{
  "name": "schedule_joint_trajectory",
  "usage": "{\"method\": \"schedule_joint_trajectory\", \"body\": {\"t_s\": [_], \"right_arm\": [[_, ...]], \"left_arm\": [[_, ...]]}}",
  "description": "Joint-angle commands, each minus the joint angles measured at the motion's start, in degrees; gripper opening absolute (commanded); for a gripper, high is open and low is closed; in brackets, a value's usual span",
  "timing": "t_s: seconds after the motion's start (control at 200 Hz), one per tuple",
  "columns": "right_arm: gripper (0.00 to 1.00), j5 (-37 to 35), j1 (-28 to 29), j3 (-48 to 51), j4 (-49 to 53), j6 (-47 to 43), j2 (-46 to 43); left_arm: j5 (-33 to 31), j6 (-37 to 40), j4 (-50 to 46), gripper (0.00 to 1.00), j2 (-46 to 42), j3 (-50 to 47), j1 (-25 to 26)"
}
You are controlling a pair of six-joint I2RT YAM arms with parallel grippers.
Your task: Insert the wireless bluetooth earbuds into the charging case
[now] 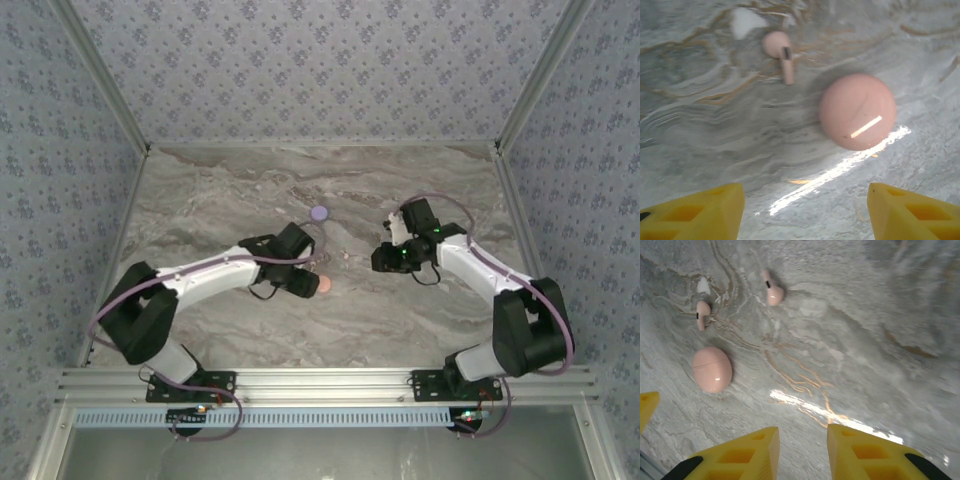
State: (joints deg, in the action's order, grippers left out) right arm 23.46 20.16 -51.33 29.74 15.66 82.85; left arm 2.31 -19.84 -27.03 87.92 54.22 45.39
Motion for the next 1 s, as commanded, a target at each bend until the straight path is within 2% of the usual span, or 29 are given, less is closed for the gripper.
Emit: {"method": "schedule_joint_trajectory", "body": {"t_s": [0.0,0.08,0.25,0.545,0.85,0.994], "right_arm": [[0.33,2.68,2.36,-3.19,-3.72,1.46,3.28],[0.31,2.68,4.33,-5.34,-4.06,1.57,6.67],[0.22,3.04,7.95,-10.66,-4.11,1.65,13.60],[0.13,0.13,12.56,-19.85,-2.72,2.29,23.35],[0.12,-2.18,14.44,-23.03,-0.01,2.03,28.54],[0.12,-3.03,14.91,-22.98,0.87,1.48,29.16]], "left_arm": [[6.52,-8.90,8.35,0.65,-5.30,-5.23,-3.01],[7.74,-13.01,10.85,0.61,-7.71,-8.09,-4.19],[11.82,-16.54,13.85,0.51,-8.30,-11.02,-4.41],[14.92,-19.53,18.39,0.32,-0.95,-11.78,-4.36],[14.84,-19.28,18.42,0.25,5.29,-9.90,-4.33],[12.61,-19.01,16.72,0.24,7.71,-8.06,-3.74]]}}
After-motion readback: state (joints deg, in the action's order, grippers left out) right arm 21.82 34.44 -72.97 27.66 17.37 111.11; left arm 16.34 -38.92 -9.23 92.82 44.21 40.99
